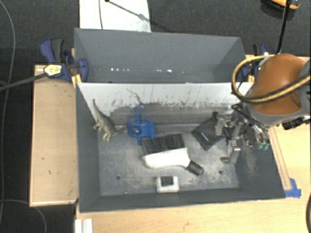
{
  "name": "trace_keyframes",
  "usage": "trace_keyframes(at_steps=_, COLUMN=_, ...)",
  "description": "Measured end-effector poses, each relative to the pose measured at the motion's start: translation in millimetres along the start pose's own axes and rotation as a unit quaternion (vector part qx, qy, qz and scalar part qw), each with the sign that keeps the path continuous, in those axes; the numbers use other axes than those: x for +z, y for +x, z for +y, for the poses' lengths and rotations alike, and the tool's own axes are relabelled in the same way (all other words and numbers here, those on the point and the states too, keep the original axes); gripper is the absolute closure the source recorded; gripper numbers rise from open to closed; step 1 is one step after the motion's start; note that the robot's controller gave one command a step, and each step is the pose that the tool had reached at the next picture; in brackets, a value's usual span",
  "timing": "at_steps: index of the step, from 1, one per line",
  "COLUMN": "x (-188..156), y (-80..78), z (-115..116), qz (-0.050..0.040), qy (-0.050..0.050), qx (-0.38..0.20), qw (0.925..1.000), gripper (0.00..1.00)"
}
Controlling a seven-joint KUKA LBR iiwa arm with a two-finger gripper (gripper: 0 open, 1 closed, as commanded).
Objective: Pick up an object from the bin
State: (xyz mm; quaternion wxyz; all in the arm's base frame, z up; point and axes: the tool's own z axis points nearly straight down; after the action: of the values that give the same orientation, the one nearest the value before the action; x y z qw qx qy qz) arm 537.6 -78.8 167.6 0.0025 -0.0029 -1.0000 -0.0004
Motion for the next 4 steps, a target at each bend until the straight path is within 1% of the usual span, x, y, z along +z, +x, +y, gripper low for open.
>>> trace_keyframes(at_steps=1, x=-5, y=-1.6, z=0, qz=-0.0041, qy=0.001, qx=-0.001, qw=1.0, gripper=0.0)
trace_keyframes(at_steps=2, x=35, y=-2.4, z=43, qz=-0.0041, qy=0.001, qx=-0.063, qw=0.998, gripper=0.0)
trace_keyframes(at_steps=3, x=30, y=-6.1, z=112, qz=-0.0049, qy=0.0, qx=-0.014, qw=0.9999, gripper=0.0)
trace_keyframes(at_steps=4, x=28, y=10.8, z=129, qz=-0.0046, qy=-0.001, qx=-0.01, qw=0.9999, gripper=0.0)
